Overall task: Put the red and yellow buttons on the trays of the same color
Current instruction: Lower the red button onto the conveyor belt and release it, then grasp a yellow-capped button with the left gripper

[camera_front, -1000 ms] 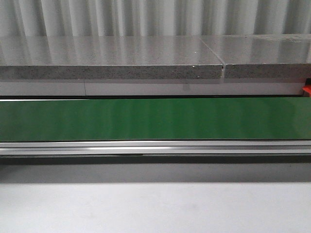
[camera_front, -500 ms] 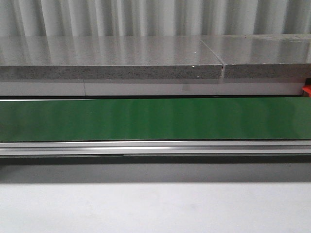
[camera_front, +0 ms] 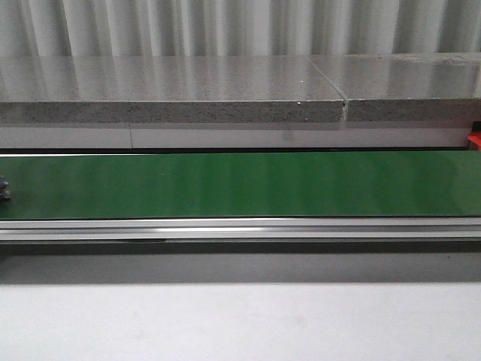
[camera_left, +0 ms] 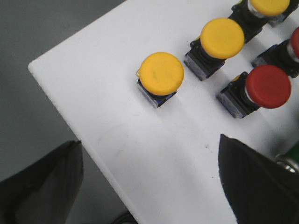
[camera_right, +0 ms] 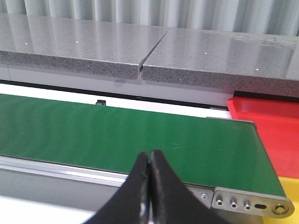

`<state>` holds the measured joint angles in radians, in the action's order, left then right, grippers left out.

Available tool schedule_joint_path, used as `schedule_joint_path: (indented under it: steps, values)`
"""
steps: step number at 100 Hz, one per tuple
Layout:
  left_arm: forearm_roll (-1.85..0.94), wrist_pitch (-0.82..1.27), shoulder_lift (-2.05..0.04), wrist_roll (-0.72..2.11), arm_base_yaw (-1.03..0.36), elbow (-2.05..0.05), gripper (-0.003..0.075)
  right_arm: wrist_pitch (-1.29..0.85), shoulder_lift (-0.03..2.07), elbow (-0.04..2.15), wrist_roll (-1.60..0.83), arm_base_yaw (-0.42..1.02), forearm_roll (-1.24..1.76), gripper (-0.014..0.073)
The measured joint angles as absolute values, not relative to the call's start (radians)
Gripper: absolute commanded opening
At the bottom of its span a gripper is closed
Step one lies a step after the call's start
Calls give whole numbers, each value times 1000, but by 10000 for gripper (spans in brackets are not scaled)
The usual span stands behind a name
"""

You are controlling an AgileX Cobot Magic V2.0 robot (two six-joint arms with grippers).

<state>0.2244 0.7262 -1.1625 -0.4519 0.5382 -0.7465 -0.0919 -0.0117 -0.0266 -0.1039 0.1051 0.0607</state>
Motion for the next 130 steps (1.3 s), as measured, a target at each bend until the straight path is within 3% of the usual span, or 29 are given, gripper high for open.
schedule_joint_path:
  steps: [113, 121, 130]
  values:
    - [284, 597, -1622, -501, 538, -914, 565, -92, -12, -27, -104, 105, 61, -69]
    - [286, 597, -1638, -501, 538, -914, 542, -92, -12, -27, -104, 105, 61, -69]
    - [286, 594, -1651, -501, 538, -914, 443, -92, -12, -27, -104, 105, 61, -69]
